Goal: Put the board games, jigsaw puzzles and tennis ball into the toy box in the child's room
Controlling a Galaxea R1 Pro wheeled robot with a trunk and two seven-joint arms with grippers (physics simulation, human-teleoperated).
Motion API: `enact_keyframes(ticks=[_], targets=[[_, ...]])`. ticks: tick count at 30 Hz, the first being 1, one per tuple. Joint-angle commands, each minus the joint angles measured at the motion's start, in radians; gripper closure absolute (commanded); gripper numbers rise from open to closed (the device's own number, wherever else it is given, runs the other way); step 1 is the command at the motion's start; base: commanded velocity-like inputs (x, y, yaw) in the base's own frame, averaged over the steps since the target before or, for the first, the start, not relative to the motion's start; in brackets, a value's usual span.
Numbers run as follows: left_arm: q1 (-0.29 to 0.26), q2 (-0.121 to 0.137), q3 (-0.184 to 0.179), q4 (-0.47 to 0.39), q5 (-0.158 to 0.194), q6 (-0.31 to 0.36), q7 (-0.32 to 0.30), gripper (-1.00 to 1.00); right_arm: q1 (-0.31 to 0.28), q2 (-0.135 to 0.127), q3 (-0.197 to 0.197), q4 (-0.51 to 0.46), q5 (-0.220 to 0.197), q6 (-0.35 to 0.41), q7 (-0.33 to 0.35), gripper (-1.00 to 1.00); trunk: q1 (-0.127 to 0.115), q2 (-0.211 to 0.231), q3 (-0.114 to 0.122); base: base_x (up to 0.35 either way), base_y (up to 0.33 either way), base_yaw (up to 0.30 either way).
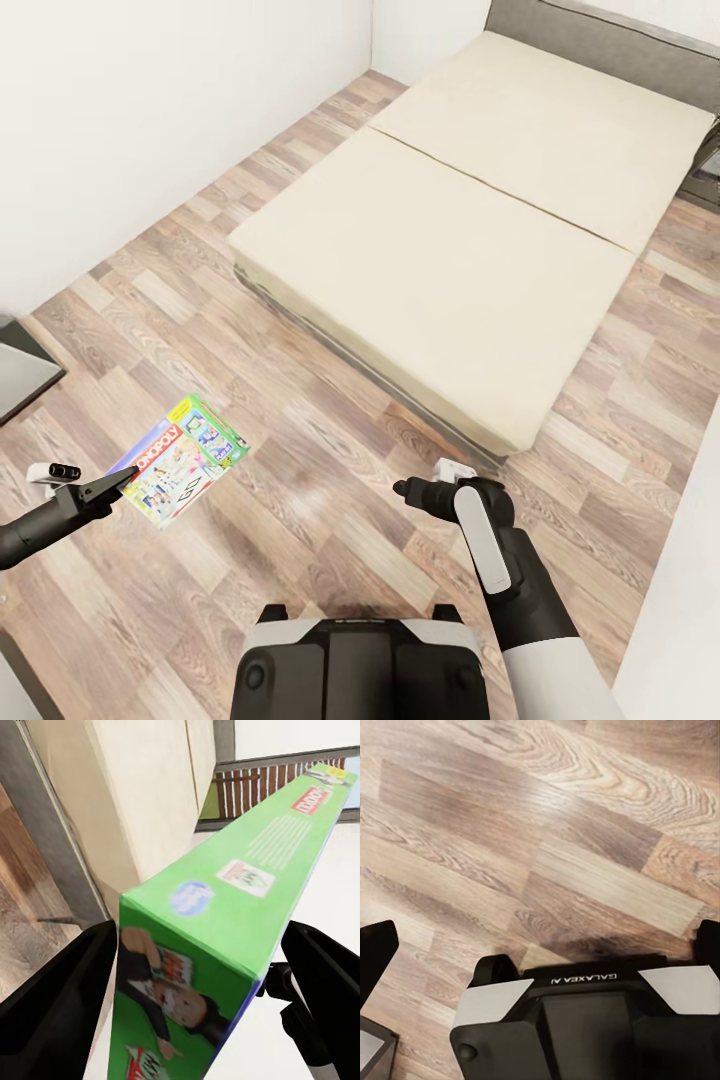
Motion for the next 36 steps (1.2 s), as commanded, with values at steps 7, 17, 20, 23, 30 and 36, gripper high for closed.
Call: enact_keyframes(ticks=[7,17,20,23,30,36], targets=[[0.0,-0.001,0.0,0.0,0.0,0.01,-0.004,1.0,0.0,0.0,0.001,-0.001,-0.01,0.002,-0.011,-1.0,0.0,-0.001,0.011,0.0,0.0,0.0],[0.0,-0.001,0.0,0.0,0.0,0.01,-0.004,1.0,0.0,0.0,0.002,-0.001,-0.01,-0.007,-0.011,-1.0,0.0,-0.001,0.028,-0.01,0.0,0.0],[0.0,-0.001,0.0,0.0,0.0,0.01,-0.004,1.0,0.0,0.0,0.002,-0.001,-0.01,-0.009,-0.011,-1.0,0.0,-0.001,0.032,-0.016,0.0,0.0],[0.0,-0.002,0.0,0.0,0.0,0.01,-0.004,1.0,0.0,0.0,0.002,-0.001,-0.01,-0.01,-0.011,-1.0,0.0,-0.001,0.037,-0.005,0.0,0.0],[0.0,-0.002,0.0,0.0,0.0,0.01,-0.004,1.0,0.0,0.0,0.002,-0.001,-0.01,-0.01,-0.011,-1.0,0.0,-0.001,0.049,-0.001,0.0,0.0],[0.0,-0.003,0.0,0.0,-0.002,0.01,-0.004,1.0,0.0,0.0,0.002,-0.001,-0.01,-0.011,-0.011,-1.0,0.0,-0.001,0.059,0.0,0.0,0.0]])
